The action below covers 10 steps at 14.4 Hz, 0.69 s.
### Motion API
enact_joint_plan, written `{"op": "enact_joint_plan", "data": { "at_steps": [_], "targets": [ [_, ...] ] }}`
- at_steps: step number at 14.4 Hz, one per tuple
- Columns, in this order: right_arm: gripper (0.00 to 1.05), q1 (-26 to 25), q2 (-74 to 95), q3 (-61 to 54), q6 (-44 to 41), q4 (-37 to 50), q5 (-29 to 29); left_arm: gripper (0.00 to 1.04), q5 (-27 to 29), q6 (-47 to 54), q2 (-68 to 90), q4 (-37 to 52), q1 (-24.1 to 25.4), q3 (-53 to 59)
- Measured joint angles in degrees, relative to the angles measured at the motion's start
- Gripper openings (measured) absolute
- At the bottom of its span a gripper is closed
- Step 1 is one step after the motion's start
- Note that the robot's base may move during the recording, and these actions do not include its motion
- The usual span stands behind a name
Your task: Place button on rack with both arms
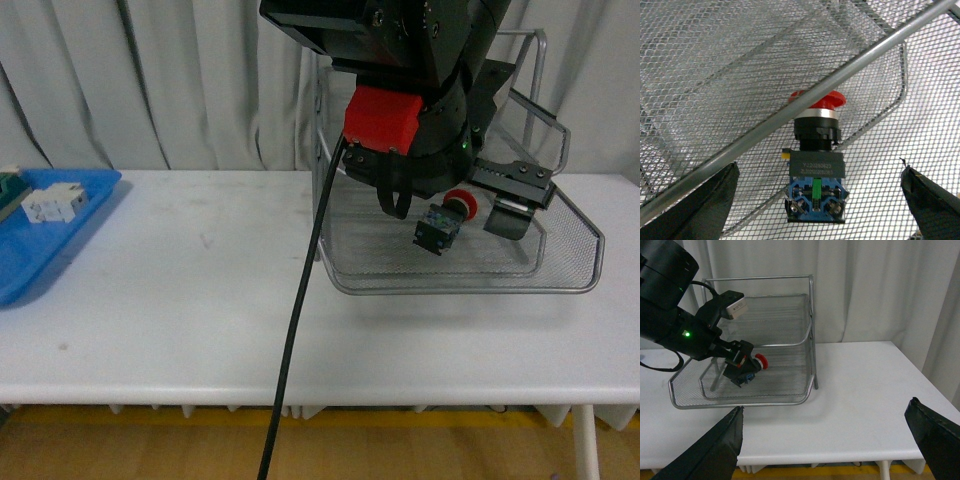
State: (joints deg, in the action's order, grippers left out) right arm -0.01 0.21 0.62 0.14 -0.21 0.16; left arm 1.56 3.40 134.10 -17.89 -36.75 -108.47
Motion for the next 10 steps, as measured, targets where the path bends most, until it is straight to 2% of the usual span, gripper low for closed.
{"op": "enact_joint_plan", "data": {
  "at_steps": [1, 5, 10],
  "targets": [
    [0.98, 0.00, 0.00, 0.00, -0.02, 0.02, 0.02, 0.97, -0.98, -0.31, -1.81, 0.81, 0.00, 2.36],
    [0.98, 0.00, 0.00, 0.00, -0.02, 0.00, 0.00, 0.98, -4.50, -2.99, -15.72, 3.30, 0.15, 14.71],
    [0.98, 0.00, 0.00, 0.00, -0.02, 0.00, 0.00, 0.98, -4.90, -3.54, -29.24, 17.64, 2.64, 31.06]
  ]
}}
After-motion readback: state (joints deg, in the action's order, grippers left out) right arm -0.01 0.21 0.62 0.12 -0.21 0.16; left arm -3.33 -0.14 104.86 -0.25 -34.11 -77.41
